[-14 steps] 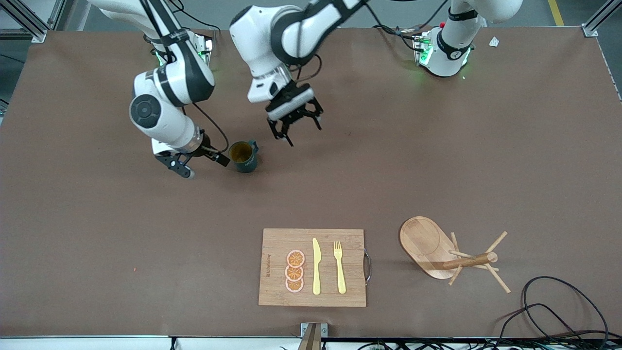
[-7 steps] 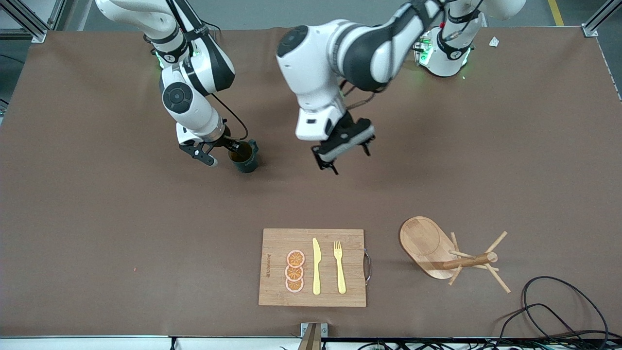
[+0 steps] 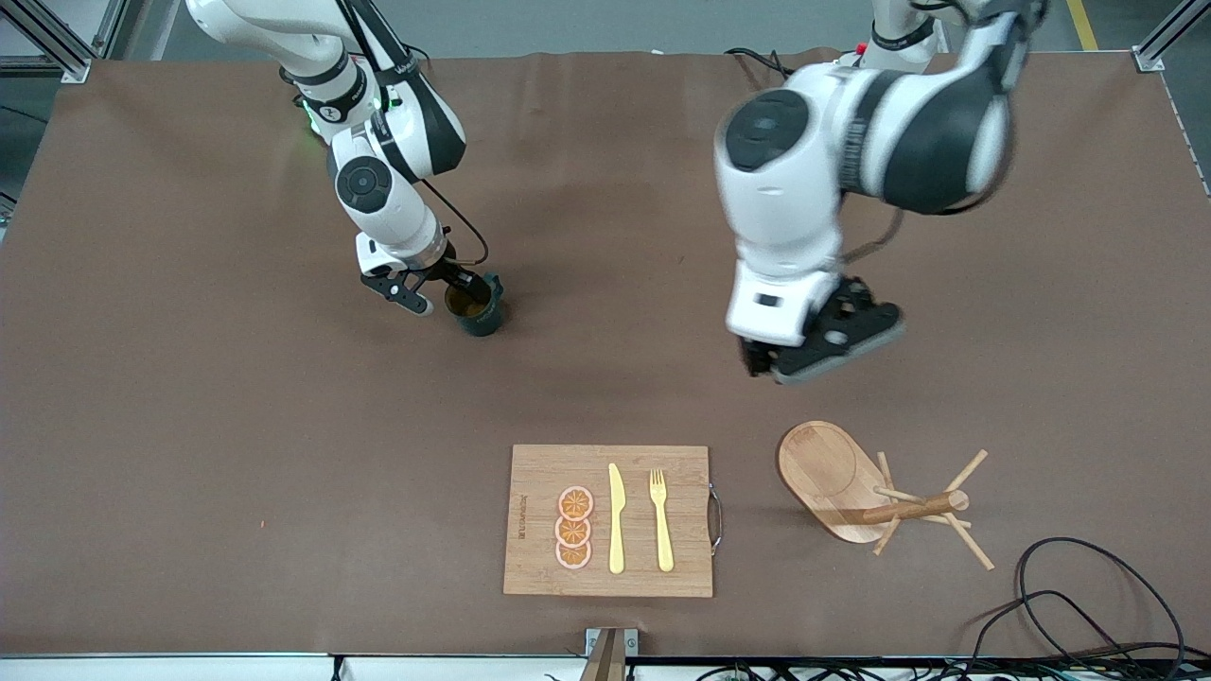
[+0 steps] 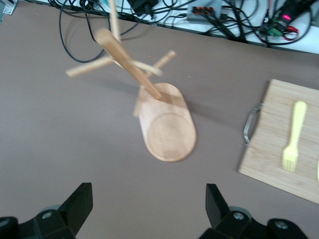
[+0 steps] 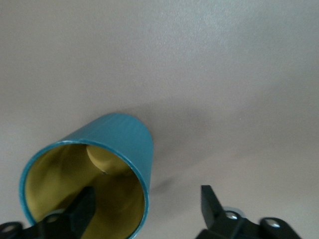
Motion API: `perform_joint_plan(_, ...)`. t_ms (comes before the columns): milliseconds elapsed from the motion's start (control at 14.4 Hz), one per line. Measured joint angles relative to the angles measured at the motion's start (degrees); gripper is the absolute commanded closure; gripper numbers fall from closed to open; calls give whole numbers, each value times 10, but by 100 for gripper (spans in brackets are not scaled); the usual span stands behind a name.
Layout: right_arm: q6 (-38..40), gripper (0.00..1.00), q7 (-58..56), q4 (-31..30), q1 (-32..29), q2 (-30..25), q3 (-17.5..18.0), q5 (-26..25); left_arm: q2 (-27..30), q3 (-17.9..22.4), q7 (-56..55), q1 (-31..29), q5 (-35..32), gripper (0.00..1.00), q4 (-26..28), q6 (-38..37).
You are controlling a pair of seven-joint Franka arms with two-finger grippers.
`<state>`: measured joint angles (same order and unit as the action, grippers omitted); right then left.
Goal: Transfer cup from left to right arm and place
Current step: 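Carry the cup with the right gripper while the left gripper withdraws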
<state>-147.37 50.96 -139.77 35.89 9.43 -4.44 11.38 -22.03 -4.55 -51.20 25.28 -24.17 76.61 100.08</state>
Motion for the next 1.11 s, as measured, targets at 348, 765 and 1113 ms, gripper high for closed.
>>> perform_joint_plan(348, -3, 100, -7, 0, 9, 2, 0, 0, 50, 0, 202, -131, 77, 0, 0, 0)
perform_joint_plan(765, 7, 100, -214, 2, 2, 1, -8, 0, 93, 0, 371, -253, 144, 0, 2, -47)
perform_joint_plan(1113, 71, 100, -558, 26, -102, -3, -17, -1, 108, -1, 435, -294, 171, 0, 4, -74)
